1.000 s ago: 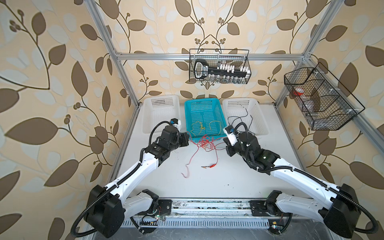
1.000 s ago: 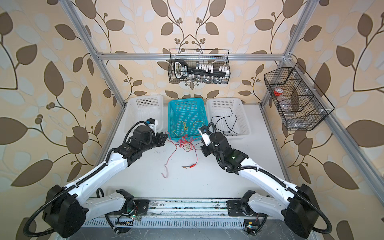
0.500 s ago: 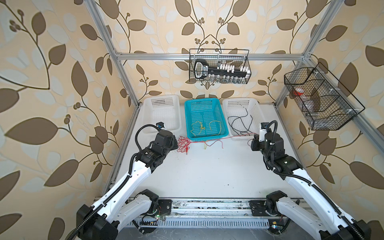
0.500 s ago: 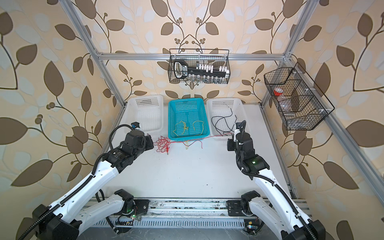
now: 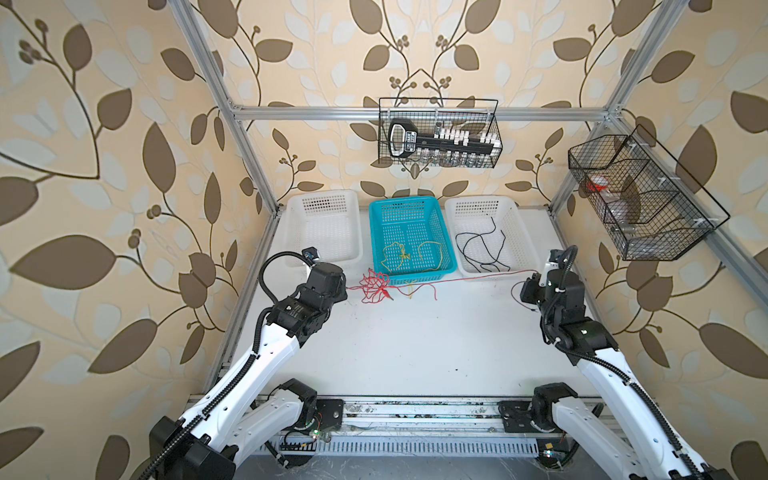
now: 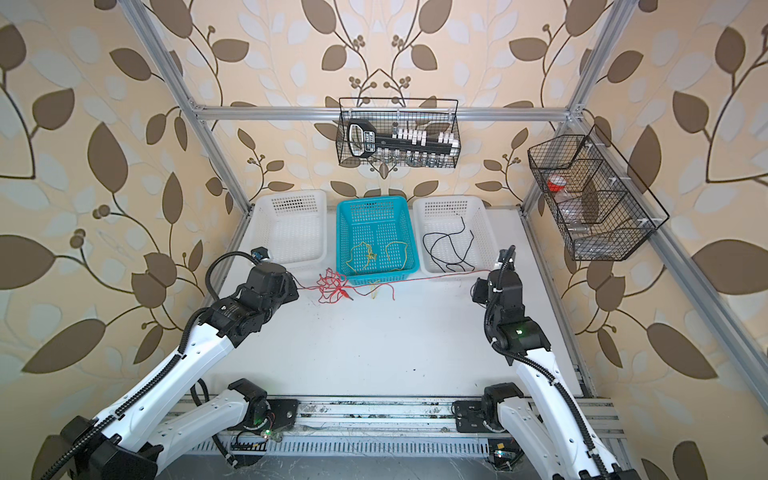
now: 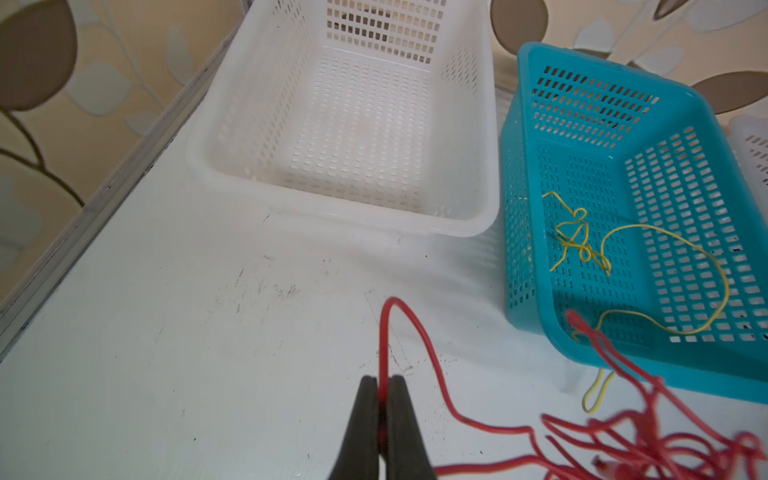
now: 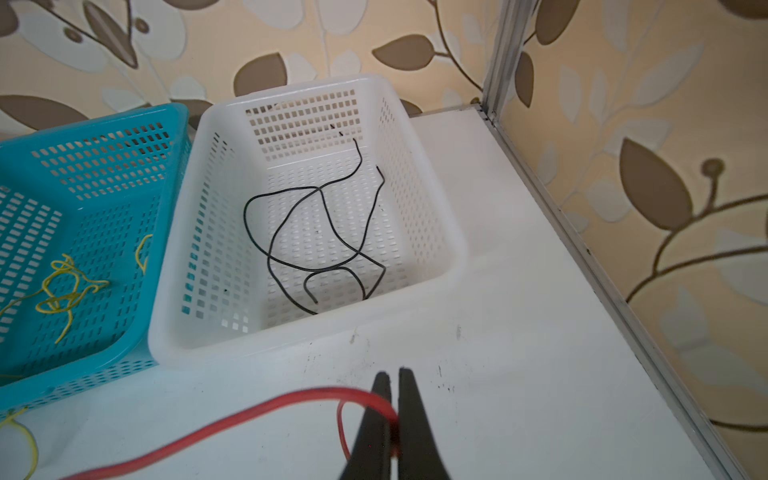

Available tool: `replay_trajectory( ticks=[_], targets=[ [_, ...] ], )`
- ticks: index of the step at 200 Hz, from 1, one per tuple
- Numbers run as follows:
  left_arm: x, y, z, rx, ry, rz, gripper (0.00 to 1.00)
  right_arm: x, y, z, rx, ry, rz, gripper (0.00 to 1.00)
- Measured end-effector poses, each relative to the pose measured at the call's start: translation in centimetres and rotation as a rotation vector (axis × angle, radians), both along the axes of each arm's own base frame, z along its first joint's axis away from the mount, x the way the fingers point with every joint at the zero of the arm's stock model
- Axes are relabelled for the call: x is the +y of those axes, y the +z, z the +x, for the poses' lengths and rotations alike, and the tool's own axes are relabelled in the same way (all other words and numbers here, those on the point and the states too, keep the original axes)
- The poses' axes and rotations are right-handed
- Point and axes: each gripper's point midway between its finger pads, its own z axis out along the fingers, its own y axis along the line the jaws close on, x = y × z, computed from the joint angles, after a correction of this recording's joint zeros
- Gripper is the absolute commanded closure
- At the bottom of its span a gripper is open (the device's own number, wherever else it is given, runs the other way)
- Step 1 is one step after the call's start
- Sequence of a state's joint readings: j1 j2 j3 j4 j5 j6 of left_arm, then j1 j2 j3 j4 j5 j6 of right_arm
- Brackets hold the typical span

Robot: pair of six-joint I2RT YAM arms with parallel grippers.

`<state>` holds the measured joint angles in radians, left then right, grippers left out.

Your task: Untangle the cables

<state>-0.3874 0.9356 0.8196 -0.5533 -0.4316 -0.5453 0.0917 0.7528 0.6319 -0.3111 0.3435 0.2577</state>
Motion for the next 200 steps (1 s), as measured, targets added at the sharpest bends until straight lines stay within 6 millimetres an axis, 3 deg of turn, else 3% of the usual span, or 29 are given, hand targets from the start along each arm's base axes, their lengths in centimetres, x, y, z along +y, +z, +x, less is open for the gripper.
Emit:
replay_trajectory(
  ticks=[47, 125, 160, 200],
  targets=[
    [2.4, -0.5, 0.0, 0.019, 0.093, -0.042, 1.00, -2.9, 0.1, -1.5, -0.024, -0.090, 0.052, 1.00],
    [4.1, -1.9, -0.8, 0.031, 0.159, -0.150, 1.00, -2.4, 0.0, -1.7, -0.025, -0.056, 0.098, 1.00],
    [3.4, -2.2, -0.4, -0.005, 0.118, -0.206, 1.00, -0.5, 0.3, -0.9, -0.053, 0.032, 0.123, 1.00],
    [1.7, -1.7, 0.7, -0.051, 0.037, -0.272, 1.00, 5.5, -2.2, 0.2, 0.016, 0.250, 0.118, 0.98]
  ],
)
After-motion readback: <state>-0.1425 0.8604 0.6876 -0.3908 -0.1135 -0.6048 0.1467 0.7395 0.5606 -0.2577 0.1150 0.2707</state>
